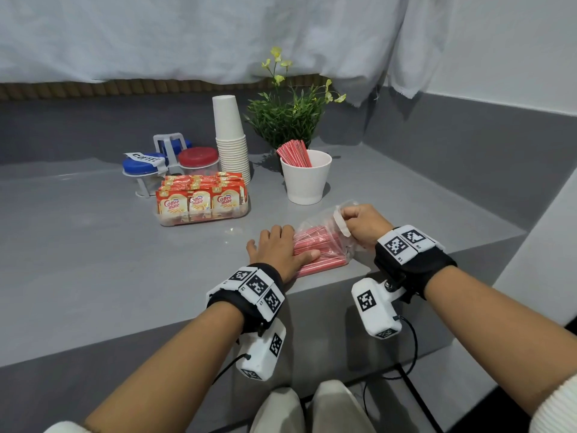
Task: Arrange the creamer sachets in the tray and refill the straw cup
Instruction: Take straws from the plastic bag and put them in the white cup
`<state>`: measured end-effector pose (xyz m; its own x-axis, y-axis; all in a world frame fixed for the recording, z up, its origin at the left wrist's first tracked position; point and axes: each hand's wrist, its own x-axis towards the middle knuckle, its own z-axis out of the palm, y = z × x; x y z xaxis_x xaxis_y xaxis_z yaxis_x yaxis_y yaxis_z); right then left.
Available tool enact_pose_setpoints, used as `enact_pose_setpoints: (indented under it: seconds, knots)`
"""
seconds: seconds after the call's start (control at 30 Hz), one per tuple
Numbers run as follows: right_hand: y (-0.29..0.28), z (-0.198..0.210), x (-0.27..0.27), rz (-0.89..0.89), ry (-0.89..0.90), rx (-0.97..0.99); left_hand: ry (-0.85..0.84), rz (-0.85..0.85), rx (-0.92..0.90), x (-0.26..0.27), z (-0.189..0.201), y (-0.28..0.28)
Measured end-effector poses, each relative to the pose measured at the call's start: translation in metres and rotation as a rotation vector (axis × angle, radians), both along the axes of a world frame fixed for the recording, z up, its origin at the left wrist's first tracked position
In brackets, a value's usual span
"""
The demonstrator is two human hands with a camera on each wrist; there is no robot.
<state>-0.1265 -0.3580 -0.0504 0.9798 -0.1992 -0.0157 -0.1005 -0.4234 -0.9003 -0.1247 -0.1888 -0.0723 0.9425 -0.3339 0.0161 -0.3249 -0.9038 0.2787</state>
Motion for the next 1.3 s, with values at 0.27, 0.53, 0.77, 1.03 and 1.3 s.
enact_pose_setpoints:
  seconds: [0.27,0.53,0.77,1.03,1.3]
  knots:
    - [0.004,0.000,-0.003,-0.007,0.015,0.160,-0.066,-0.007,0.000,0.003,-0.008,0.001]
    - [-0.015,0.005,-0.005,-0.138,-0.067,0.398,-0.031,0.015,-0.007,0.006,-0.006,0.000]
    - [-0.012,0.007,-0.005,-0.114,-0.079,0.518,-0.018,-0.064,-0.151,0.009,0.017,-0.023]
    - [-0.023,0.021,-0.002,-0.138,-0.166,0.532,-0.061,-0.116,-0.230,0.013,0.013,-0.042]
    - [-0.007,0.008,-0.006,-0.049,-0.079,0.701,-0.033,-0.142,-0.326,0.014,0.007,-0.036]
